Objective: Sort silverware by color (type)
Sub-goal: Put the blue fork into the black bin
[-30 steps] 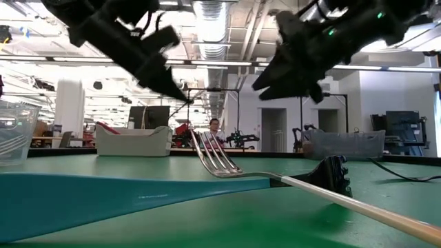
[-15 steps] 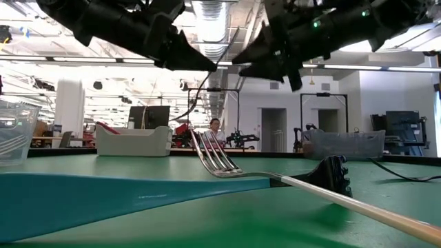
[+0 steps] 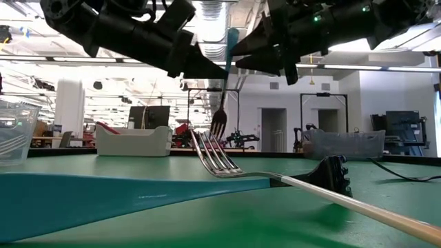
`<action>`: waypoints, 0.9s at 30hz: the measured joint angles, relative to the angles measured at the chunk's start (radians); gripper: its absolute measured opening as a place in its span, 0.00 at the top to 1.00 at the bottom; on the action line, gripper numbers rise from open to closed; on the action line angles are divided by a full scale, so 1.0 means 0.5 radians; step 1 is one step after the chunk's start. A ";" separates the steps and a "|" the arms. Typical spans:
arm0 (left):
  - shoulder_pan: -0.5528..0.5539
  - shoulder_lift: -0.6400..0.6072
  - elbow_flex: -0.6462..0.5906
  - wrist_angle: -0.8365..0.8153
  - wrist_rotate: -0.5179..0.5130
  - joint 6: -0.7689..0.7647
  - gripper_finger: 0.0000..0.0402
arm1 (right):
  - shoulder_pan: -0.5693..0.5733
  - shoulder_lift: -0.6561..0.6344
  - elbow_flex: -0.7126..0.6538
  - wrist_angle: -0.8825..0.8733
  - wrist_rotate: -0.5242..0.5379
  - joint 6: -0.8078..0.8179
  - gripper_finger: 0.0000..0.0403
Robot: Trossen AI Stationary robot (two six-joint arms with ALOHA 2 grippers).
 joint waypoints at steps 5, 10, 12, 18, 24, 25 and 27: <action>-0.003 0.045 0.048 0.009 -0.002 0.011 0.99 | -0.001 0.000 0.000 -0.009 0.002 -0.022 0.56; -0.003 0.044 0.058 0.012 0.162 0.014 1.00 | 0.006 0.000 0.000 -0.019 -0.013 -0.141 0.56; -0.001 0.043 0.058 0.015 0.185 0.013 1.00 | 0.005 0.000 0.000 -0.018 -0.014 -0.167 0.57; -0.001 0.042 0.058 0.022 0.213 -0.024 1.00 | 0.000 0.000 0.000 -0.013 -0.095 -0.221 0.74; 0.000 0.042 0.057 0.023 0.302 -0.143 1.00 | -0.001 0.000 0.000 -0.018 -0.224 -0.368 0.96; 0.000 0.042 0.057 0.025 0.287 -0.172 1.00 | -0.001 0.000 0.000 -0.017 -0.223 -0.380 0.97; 0.005 0.042 0.057 0.026 0.213 -0.194 0.99 | -0.002 0.000 0.000 -0.011 -0.223 -0.397 0.96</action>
